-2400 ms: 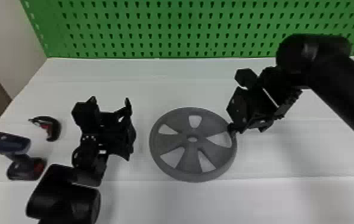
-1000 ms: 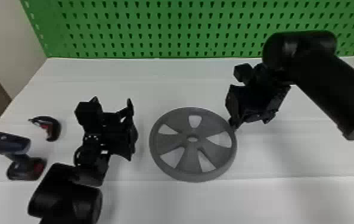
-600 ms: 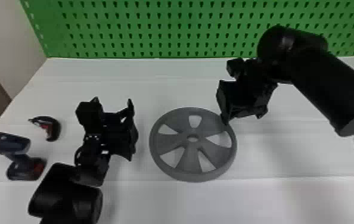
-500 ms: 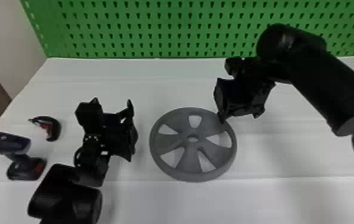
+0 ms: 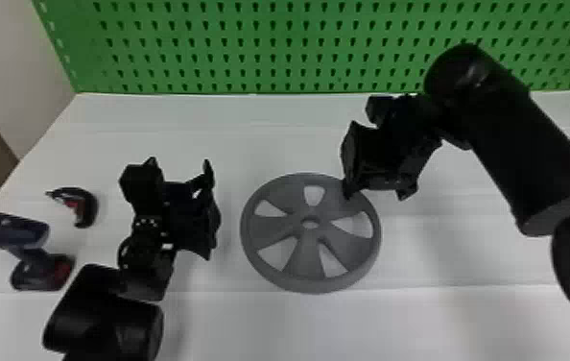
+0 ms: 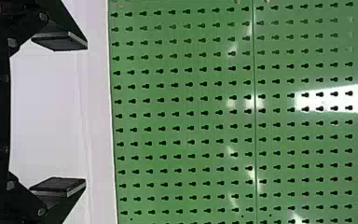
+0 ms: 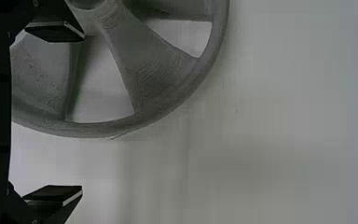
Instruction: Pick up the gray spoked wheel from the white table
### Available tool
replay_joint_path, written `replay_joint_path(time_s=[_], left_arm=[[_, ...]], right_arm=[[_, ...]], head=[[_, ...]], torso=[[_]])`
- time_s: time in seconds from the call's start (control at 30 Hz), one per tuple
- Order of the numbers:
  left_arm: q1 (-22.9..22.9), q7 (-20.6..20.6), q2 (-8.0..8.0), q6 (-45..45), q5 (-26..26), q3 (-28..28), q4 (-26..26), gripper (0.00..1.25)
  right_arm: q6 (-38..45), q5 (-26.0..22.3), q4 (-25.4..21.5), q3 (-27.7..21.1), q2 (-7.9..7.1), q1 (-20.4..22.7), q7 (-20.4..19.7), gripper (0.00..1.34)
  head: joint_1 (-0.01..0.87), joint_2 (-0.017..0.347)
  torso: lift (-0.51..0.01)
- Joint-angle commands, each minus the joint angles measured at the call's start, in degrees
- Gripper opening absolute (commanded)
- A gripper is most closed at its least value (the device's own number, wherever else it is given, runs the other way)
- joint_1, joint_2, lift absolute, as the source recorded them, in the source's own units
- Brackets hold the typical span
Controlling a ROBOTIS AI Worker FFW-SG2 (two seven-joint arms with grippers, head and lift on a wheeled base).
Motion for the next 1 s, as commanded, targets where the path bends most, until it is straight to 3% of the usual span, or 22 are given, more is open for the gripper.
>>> replay_joint_path(time_s=[0.0, 0.37, 0.97], left_arm=[[-0.10, 0.00, 0.00, 0.00, 0.03, 0.03, 0.00, 1.01], [-0.71, 0.09, -0.09, -0.09, 0.20, -0.32, 0.00, 1.01], [-1.50, 0.18, -0.09, -0.09, 1.08, -1.99, -0.35, 1.01]], right_arm=[[0.37, -0.27, 0.33, -0.23, -0.25, 0.23, 0.00, 1.20], [0.46, -0.01, 0.59, -1.11, -0.52, 1.28, 0.00, 1.20], [-0.51, 2.89, -0.20, -1.20, 0.36, 3.13, 0.00, 1.20]], head=[[0.770, 0.044], [0.770, 0.044], [0.770, 0.044]], torso=[[-0.098], [-0.098], [-0.098]])
